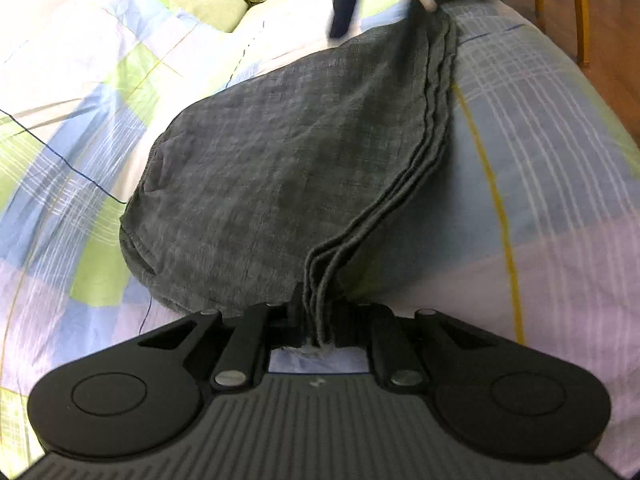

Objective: Fold clothes

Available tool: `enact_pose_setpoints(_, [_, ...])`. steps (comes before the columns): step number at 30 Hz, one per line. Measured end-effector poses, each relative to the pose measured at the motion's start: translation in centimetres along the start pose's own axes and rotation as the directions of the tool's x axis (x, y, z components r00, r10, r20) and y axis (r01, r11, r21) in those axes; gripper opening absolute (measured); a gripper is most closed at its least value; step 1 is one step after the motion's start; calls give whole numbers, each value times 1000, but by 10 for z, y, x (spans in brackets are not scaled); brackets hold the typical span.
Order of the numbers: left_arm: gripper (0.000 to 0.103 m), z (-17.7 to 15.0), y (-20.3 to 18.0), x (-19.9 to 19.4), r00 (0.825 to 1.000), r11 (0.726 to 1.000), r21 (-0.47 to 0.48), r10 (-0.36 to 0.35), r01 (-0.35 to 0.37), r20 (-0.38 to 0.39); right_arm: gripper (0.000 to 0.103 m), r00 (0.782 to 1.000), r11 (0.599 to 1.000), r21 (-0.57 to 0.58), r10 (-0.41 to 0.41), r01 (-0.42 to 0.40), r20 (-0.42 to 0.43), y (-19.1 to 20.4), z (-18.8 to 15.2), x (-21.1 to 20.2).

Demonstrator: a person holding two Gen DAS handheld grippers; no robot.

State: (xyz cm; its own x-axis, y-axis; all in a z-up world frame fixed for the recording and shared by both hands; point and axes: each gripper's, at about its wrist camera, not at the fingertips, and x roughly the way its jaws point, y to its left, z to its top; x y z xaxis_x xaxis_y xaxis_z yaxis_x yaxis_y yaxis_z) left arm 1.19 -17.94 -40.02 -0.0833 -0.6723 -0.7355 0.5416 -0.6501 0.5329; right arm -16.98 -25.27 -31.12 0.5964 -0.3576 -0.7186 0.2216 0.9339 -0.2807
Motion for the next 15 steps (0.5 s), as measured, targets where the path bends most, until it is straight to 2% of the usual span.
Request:
enact_pose_setpoints(2, [11,2,-1,1,1000,1000,-20,10,-10,-6,41,996,994,-70,-87,85,-26,-21,-24,-14])
enact_pose_setpoints(3, [11,2,0,1,1000,999,-37,13,-13,-9,41,989,982,-142,-135,127,-52,-34,-42,-20])
enact_pose_setpoints(4, [11,2,1,2,1000,998,-53,16,-17,-12,42,985,972,-186,-156,142,-68,-40,-51,-22])
enact_pose_setpoints(5, [11,1,2,4,1000,997,-67,23,-24,-16,42,983,952,-279,-156,124,-94,-49,-73,-23])
enact_pose_setpoints(7, [11,-1,4,6,999,997,-72,33,-34,-23,41,985,919,-386,-137,87,-105,-51,-95,-19])
enact_pose_setpoints(10, [11,0,1,6,998,996,-76,50,-52,-33,41,993,879,-473,-100,56,-68,-45,-110,-13])
enact_pose_setpoints(11, [11,0,-1,7,998,996,-68,58,-60,-35,40,995,858,-510,-90,56,-43,-40,-115,-10])
enact_pose_setpoints(13, [11,1,-4,6,997,996,-53,70,-72,-40,32,997,755,-651,-47,77,64,-20,-128,-11])
enact_pose_setpoints(15, [11,1,-6,6,996,995,-56,77,-79,-43,25,994,704,-704,-14,89,112,-8,-135,-17])
